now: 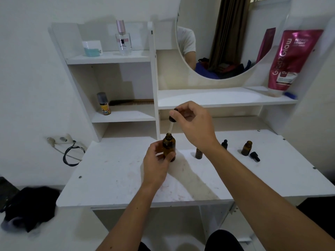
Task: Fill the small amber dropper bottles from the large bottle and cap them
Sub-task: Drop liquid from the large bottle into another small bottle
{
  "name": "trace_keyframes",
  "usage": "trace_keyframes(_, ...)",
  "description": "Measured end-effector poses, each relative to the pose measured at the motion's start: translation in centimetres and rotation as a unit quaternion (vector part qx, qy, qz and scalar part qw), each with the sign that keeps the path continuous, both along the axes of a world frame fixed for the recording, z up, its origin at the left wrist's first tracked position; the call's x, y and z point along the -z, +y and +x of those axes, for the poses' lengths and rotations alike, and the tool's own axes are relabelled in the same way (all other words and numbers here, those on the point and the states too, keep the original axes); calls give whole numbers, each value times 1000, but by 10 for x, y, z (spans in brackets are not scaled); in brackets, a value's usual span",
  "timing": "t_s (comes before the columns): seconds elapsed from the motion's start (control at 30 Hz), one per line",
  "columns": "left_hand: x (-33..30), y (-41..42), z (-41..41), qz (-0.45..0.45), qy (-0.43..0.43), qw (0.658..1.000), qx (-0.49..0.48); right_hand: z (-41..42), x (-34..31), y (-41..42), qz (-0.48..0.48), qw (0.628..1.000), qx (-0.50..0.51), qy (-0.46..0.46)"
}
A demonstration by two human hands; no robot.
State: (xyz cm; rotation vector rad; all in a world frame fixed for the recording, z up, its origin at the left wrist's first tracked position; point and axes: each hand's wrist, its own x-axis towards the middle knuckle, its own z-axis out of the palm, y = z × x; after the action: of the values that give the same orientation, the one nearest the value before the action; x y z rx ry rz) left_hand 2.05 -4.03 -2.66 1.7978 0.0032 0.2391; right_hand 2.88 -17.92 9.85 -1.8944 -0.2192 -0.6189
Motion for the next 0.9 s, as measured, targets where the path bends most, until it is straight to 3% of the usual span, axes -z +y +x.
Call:
trace_keyframes(0.17,0,-2,-2,-15,8,1000,-26,-7,-12,-12,10,999,16,-36)
trace_keyframes(0.5,-1,-25,-44,-28,1,994,-104,-36,-2,-57,60,997,41,-11)
trace_keyframes(0.9,-3,-149,-75,-20,-37,995,89,-74,7,-166,86,988,130,-6)
